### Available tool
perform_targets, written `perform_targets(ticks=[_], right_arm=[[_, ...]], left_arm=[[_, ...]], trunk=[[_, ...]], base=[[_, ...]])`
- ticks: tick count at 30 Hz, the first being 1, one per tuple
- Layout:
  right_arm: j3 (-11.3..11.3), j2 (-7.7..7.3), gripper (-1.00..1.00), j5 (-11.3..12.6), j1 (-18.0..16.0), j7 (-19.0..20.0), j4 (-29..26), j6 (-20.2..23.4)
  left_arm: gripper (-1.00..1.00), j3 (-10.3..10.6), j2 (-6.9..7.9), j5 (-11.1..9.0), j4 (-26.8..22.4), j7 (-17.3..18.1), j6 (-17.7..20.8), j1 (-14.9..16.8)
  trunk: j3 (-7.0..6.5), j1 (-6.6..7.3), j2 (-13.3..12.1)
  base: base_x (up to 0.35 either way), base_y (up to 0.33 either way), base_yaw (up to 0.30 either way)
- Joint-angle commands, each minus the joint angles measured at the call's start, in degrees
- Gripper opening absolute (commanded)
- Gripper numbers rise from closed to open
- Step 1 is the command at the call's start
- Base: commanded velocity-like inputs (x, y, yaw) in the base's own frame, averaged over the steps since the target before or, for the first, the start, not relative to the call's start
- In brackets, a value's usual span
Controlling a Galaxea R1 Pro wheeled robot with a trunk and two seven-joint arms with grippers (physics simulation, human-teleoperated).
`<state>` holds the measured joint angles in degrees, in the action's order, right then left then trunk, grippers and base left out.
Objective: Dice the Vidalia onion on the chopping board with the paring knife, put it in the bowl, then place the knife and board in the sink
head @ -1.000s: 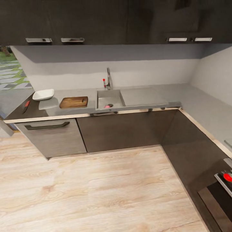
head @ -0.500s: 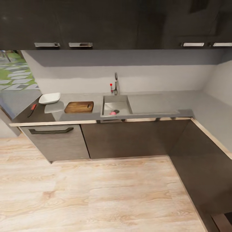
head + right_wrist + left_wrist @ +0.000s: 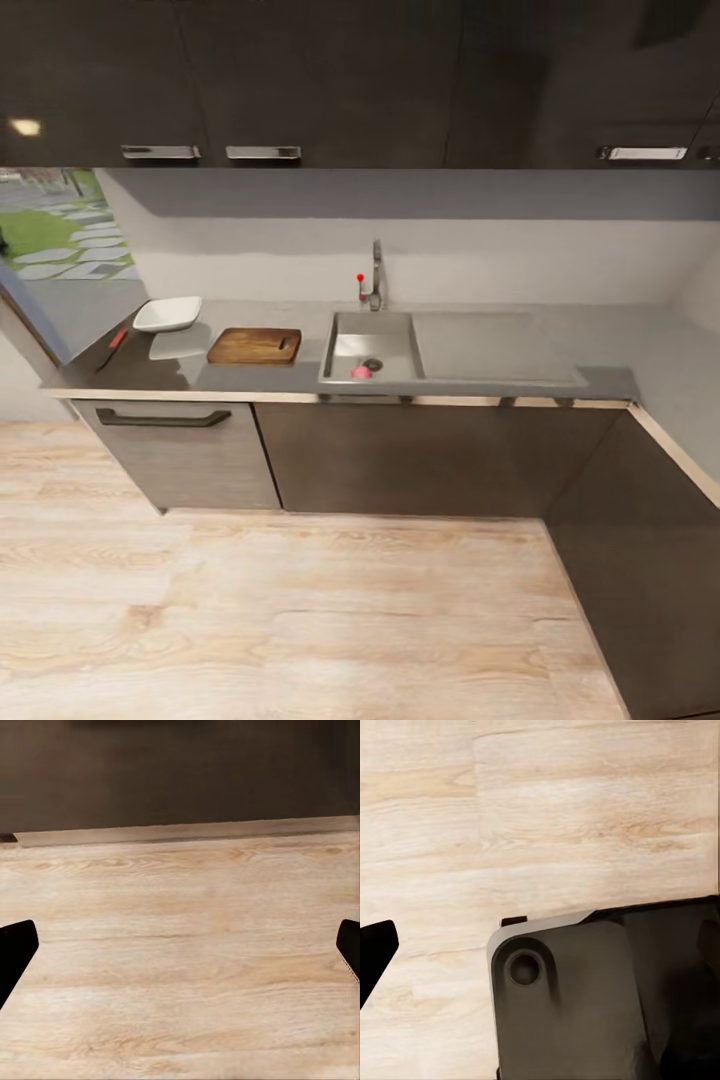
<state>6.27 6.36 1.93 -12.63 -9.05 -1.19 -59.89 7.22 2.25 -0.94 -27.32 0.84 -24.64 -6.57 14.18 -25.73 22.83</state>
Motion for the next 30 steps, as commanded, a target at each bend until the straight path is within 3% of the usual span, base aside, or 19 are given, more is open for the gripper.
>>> perform_targets(ticks=[1,11,23,26,30], right_arm=[[0.5,0.00,1.00,0.2,0.0,-0.4,0.0,-0.1],[0.5,-0.06,1.00,0.2,0.0,-0.4,0.0,-0.1],[0.5,-0.18,1.00,0.2,0.0,-0.4,0.0,-0.1],[0.6,-1.36,1.00,0.2,0.0,-0.4,0.2,-0.1],[0.6,-4.11,1.00,0.2,1.3,-0.1,0.3,-0.1]], left_arm=[[1.00,0.2,0.04,-0.1,-0.1,0.0,-0.1,0.0],[1.00,0.2,0.04,-0.1,-0.1,0.0,-0.1,0.0],[1.00,0.2,0.09,-0.1,0.0,0.0,-0.1,0.0],[1.00,0.0,0.11,-0.1,0.3,0.0,0.1,0.0],[1.00,-0.6,0.02,-0.1,-0.9,-2.0,0.3,0.0]], trunk=[[0.00,-0.05,0.1],[-0.31,-0.05,0.1],[-0.31,-0.05,0.1],[-0.31,-0.05,0.1],[-0.31,-0.05,0.1]], base=[[0.181,-0.263,0.171],[0.144,-0.265,0.061],[0.014,-0.029,0.001],[0.000,0.000,0.000],[0.000,0.000,0.000]])
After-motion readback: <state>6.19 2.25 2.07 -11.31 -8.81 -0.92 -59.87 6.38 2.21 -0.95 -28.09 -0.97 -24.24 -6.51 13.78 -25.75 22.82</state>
